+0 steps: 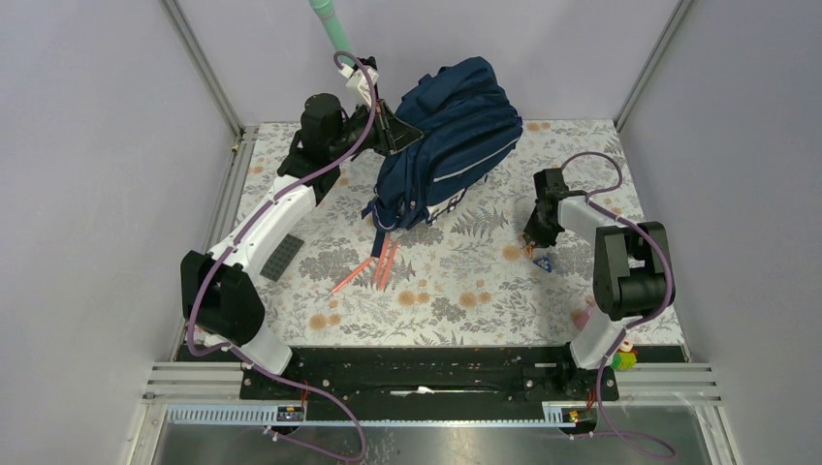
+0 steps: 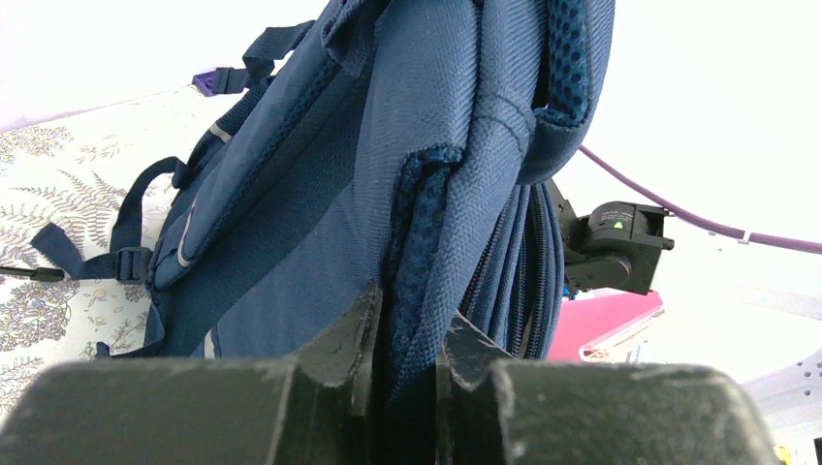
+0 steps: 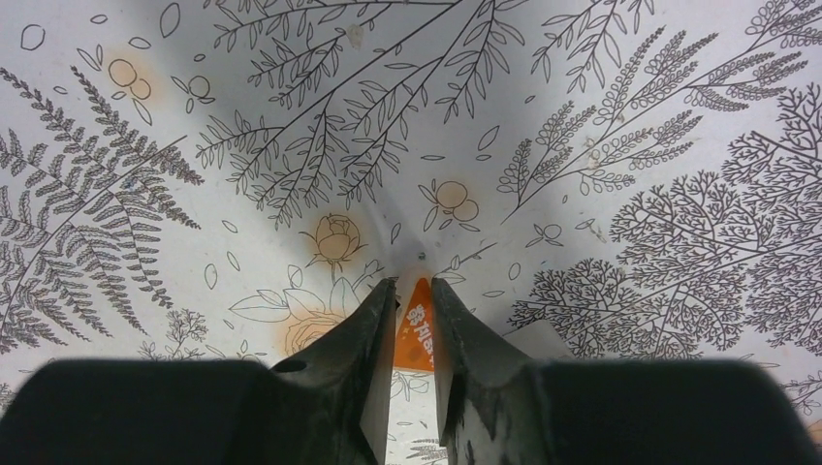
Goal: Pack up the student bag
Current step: Pick up the personal item from the center of the board.
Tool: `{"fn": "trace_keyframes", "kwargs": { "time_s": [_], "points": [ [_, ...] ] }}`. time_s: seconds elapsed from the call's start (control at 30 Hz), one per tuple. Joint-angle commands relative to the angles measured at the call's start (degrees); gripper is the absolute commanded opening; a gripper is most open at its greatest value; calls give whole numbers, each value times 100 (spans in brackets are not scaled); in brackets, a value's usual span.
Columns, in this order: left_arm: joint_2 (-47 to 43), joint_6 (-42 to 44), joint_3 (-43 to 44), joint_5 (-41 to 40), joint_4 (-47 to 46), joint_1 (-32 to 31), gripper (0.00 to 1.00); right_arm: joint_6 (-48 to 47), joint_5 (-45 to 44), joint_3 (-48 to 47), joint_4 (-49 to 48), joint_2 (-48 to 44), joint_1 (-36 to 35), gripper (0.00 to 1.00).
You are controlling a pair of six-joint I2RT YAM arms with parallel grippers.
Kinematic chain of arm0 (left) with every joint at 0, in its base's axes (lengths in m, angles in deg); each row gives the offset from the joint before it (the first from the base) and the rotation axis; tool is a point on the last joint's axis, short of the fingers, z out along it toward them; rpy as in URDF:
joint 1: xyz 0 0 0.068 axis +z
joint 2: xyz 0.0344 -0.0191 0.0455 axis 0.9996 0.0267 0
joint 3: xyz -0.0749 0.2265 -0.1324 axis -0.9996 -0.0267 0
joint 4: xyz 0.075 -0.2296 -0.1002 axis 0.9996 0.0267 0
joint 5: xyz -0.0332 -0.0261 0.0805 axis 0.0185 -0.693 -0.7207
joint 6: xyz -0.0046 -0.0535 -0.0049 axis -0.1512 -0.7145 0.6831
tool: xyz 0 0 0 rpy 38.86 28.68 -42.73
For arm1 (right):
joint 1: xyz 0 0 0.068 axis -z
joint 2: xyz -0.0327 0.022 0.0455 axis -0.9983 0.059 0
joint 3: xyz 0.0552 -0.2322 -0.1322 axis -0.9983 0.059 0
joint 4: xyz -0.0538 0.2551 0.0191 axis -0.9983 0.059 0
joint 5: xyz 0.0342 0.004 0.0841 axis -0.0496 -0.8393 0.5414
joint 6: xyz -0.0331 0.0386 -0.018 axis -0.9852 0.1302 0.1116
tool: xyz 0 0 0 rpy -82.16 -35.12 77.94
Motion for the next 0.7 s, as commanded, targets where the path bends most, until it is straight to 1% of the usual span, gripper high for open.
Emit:
{"fn": "trace_keyframes", "kwargs": {
  "time_s": [0.0,0.1,0.23,0.4,0.53,0.6,0.67],
  "points": [
    [-509,-75,151,32,-832,73,0,-148,53,41,146,-178,-59,24],
    [-509,-75,152,34,-823,69,0,-188,161,136,148,-290,-82,23],
    [-504,-71,156,31,-834,69,0,-194,138,352,148,-537,-205,28],
    [-502,-106,162,41,-863,71,0,-171,297,525,147,-643,-443,28],
    [-538,-104,155,43,-867,73,0,-160,150,617,244,-706,-660,28],
    [-558,-97,154,44,-859,69,0,-127,142,722,260,-831,-764,31],
    [-561,-89,153,33,-858,69,0,-94,142,842,267,-995,-905,36]
  ]
}}
